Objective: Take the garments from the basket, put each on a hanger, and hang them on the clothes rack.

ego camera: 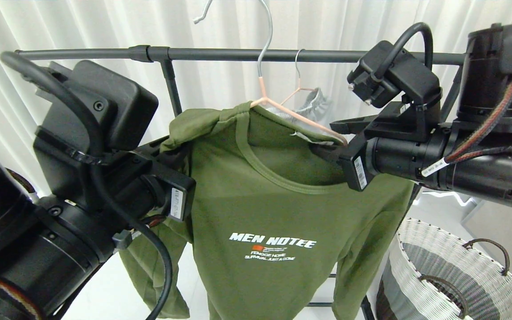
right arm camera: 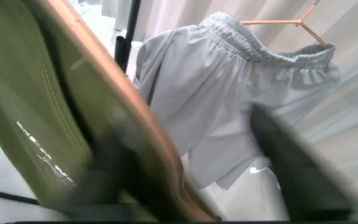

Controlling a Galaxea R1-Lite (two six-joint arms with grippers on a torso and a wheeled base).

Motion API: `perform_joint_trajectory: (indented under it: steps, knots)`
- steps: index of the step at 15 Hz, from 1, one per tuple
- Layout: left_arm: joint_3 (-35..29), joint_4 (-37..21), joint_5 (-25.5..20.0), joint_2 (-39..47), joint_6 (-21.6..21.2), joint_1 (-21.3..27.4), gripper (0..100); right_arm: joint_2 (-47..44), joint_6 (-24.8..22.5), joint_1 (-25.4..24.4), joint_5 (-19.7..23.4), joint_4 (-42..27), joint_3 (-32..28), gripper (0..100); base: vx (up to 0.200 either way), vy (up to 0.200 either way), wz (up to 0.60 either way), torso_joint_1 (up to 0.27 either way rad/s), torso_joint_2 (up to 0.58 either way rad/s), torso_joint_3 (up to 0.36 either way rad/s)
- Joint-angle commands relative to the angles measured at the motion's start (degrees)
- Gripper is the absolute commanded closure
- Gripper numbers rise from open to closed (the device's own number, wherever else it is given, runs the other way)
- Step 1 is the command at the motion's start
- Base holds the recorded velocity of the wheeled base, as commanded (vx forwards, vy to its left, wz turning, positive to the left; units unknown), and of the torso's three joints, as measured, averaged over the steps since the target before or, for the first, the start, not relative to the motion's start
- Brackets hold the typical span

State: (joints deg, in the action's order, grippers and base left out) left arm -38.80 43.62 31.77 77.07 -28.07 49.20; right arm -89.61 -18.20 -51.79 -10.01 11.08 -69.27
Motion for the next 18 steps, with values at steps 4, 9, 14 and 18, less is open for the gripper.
perform_joint_trajectory:
  steps: [4,9,14,18]
  knots:
    - [0.0,0.1,0.0,-0.1,0.0,0.0,100,0.1,0.0,0.3,-0.5,0.3,-0.1,100,0.0,0.0,0.0,0.0,0.0,0.0]
    - [0.5,0.1,0.0,-0.2,0.1,0.0,0,0.2,-1.3,0.3,-0.5,0.6,-0.2,100,0.0,0.0,0.0,0.0,0.0,0.0]
    - [1.8,0.1,-0.1,-1.7,0.0,0.0,0,1.3,-7.3,0.4,-0.5,4.0,0.4,100,0.0,0.0,0.0,0.0,0.0,0.0]
    - [6.0,0.1,-0.1,-5.4,-0.4,-0.1,0,2.2,-12.6,1.6,-0.1,5.7,0.6,100,0.0,0.0,0.0,0.0,0.0,0.0]
